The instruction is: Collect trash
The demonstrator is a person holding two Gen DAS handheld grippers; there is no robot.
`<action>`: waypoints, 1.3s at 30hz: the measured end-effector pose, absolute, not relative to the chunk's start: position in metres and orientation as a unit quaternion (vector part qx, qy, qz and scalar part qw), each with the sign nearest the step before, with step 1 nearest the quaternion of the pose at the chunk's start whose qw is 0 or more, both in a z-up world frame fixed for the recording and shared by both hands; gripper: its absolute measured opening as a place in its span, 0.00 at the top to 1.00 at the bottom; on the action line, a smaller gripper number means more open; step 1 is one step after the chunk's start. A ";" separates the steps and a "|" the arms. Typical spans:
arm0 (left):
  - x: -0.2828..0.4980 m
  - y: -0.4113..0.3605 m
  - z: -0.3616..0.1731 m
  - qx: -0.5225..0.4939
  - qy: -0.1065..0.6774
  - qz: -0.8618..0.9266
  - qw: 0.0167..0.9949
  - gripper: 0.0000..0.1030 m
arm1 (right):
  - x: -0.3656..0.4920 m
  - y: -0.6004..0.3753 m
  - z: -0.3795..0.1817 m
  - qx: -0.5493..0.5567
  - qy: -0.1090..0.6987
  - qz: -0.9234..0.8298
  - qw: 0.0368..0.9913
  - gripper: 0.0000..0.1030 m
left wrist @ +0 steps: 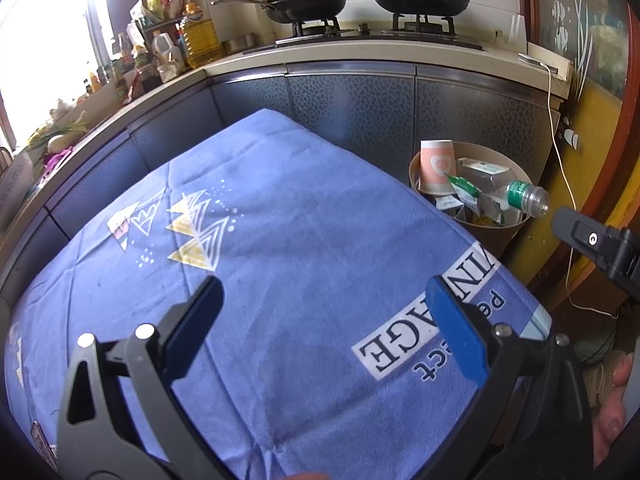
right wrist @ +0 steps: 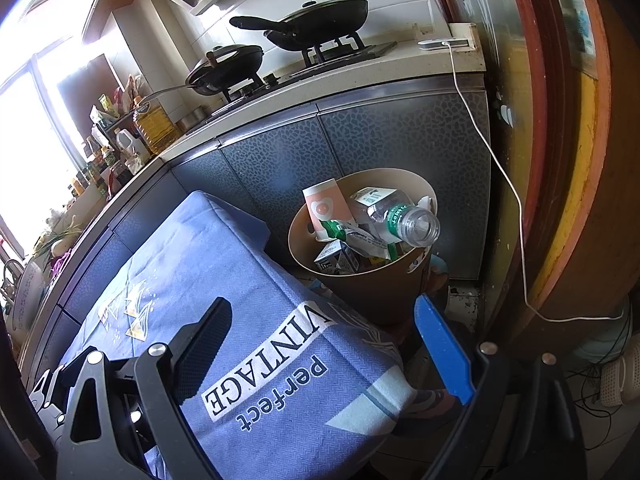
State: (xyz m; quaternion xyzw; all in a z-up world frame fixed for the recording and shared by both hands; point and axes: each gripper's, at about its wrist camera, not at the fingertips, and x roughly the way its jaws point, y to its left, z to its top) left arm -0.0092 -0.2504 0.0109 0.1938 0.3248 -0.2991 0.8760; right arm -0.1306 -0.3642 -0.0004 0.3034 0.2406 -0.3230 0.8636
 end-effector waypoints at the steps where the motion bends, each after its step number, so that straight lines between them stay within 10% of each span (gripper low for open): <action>1: -0.009 -0.250 0.011 0.194 0.325 -0.299 0.876 0.06 | -0.130 -0.364 0.000 0.304 0.241 -0.323 0.863 0.11; 39: -0.009 -0.248 0.002 0.195 0.330 -0.301 0.873 0.06 | -0.129 -0.364 -0.005 0.306 0.244 -0.323 0.862 0.12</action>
